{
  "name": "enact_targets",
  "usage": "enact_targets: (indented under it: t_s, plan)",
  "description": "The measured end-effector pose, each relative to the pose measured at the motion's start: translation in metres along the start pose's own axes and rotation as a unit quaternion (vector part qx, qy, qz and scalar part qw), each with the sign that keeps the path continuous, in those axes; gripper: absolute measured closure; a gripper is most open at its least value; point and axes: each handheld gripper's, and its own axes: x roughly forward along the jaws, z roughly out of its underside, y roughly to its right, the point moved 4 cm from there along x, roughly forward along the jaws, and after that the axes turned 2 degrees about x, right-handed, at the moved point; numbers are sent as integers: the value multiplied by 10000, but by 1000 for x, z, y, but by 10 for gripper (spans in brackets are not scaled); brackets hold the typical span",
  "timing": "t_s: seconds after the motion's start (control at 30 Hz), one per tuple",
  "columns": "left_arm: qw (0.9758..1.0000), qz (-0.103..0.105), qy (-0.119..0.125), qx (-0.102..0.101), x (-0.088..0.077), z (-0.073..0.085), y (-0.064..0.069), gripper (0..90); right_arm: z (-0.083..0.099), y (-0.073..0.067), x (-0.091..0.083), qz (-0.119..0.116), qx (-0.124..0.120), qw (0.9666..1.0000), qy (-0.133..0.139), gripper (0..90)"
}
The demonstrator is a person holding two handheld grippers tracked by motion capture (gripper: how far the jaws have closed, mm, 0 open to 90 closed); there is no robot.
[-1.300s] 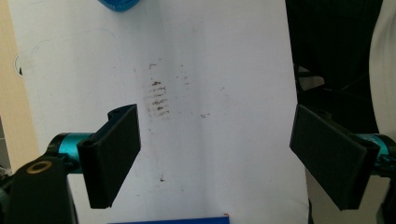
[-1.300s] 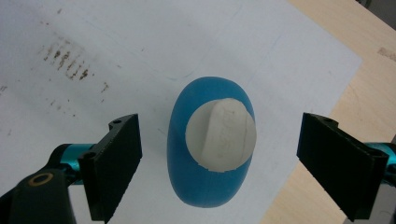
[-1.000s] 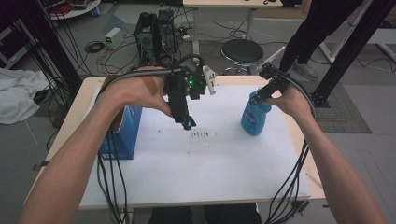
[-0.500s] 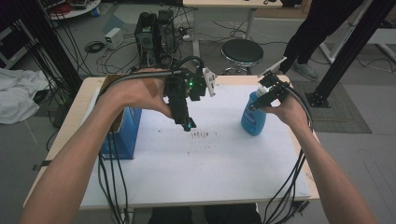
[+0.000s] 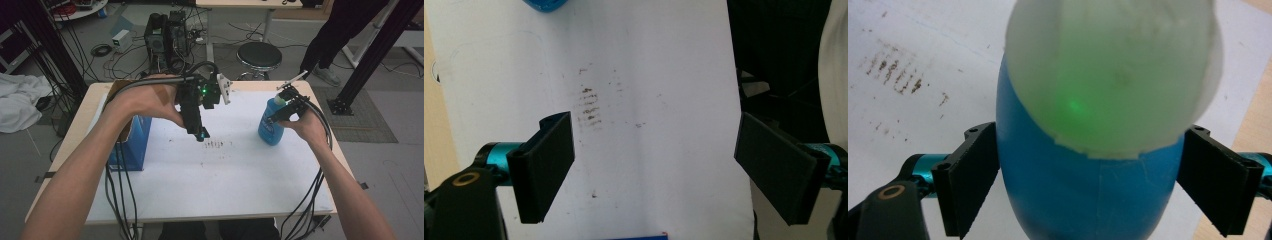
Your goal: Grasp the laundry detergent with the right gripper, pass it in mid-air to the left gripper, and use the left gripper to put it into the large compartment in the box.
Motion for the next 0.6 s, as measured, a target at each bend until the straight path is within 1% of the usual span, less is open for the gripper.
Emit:
enact_targets:
  t_s: [0.03,0.1,0.17,0.27,0.3,0.33,0.37,0.4,0.5,0.53,0.6]
  plan:
    - [10000,-4,3,1,0,0,0,164,1,0,1,0,13,10000,46,131]
    - [10000,-7,-15,6,0,0,0,164,2,-1,1,0,27,10000,45,131]
    - [10000,-8,12,-1,1,1,1,164,3,0,1,32,-20,9999,128,132]
    - [10000,-7,-11,19,1,1,1,164,4,-1,1,68,36,9998,179,134]
    - [10000,-7,-11,19,1,1,1,164,4,-1,2,68,-1,9998,200,134]
    - [10000,-7,-7,10,1,1,2,164,4,-2,2,64,56,9998,198,138]
    - [10000,5,5,18,1,2,2,164,4,-2,2,64,56,9998,198,138]
    - [10000,-10,-11,15,1,2,2,164,5,-2,2,18,16,9997,233,176]
    - [10000,-2,2,7,0,3,3,164,6,-3,4,17,42,9997,250,184]
    - [10000,-16,8,-1,0,3,3,164,7,-3,5,-25,-9,9997,248,197]
    - [10000,-13,-13,20,0,3,3,164,7,-3,6,-38,-28,9997,260,212]
